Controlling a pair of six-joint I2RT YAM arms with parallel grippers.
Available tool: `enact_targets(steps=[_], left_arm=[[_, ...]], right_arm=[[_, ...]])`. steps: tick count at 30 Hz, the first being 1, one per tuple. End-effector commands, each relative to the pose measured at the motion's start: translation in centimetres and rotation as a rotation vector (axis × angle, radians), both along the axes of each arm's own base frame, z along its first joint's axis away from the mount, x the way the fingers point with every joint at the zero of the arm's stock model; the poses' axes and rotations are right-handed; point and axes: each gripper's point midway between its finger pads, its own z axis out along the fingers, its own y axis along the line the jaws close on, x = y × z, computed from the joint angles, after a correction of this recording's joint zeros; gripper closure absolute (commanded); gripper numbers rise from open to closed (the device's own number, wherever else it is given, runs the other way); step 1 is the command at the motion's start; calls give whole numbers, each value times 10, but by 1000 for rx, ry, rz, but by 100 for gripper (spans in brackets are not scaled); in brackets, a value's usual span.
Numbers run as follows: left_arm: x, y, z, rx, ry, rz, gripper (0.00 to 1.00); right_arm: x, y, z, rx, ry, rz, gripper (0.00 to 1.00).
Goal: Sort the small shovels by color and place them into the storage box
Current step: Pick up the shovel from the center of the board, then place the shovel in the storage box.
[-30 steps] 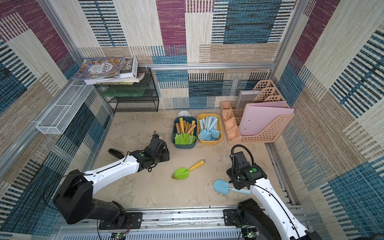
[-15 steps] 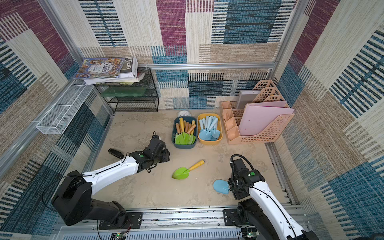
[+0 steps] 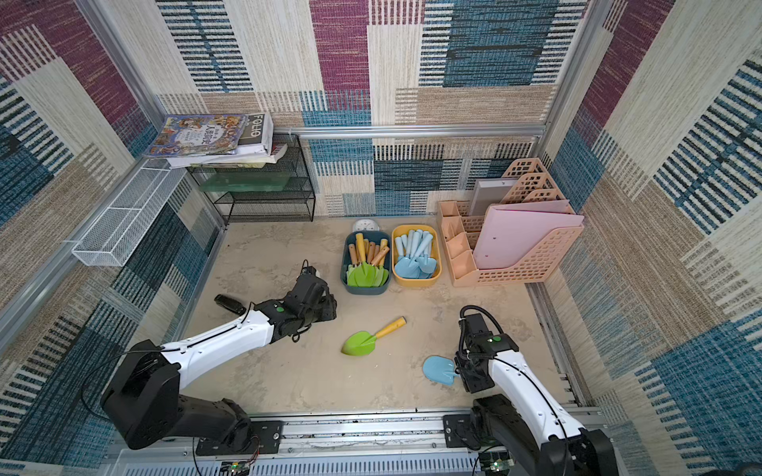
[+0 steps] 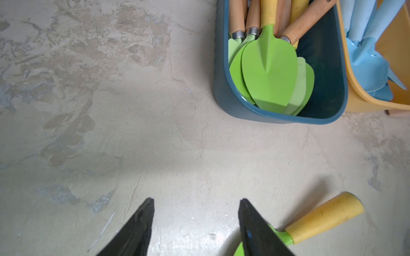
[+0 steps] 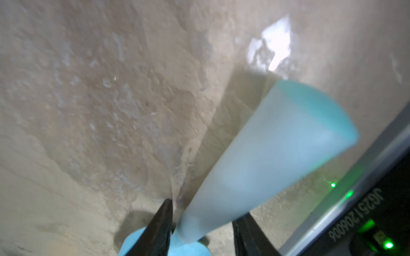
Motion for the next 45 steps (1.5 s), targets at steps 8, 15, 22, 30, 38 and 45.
enact_targets(steps=[8, 15, 22, 30, 38, 45], left_arm=[[6, 10, 5, 50, -23, 27, 38], [12, 20, 6, 50, -11, 55, 38], [17, 20, 0, 46, 25, 67, 38], [18, 18, -4, 53, 56, 64, 37], [19, 22, -7, 88, 65, 72, 38], [20, 21, -8, 96, 73, 65, 38]], right_arm=[[67, -4, 18, -134, -59, 334, 91], [144, 17, 75, -242, -193, 678, 92], [241, 66, 166, -339, -448, 892, 91], [359, 102, 202, -443, -535, 1001, 91], [406, 131, 160, -364, -480, 1058, 91], [407, 142, 126, -313, -441, 1094, 90]])
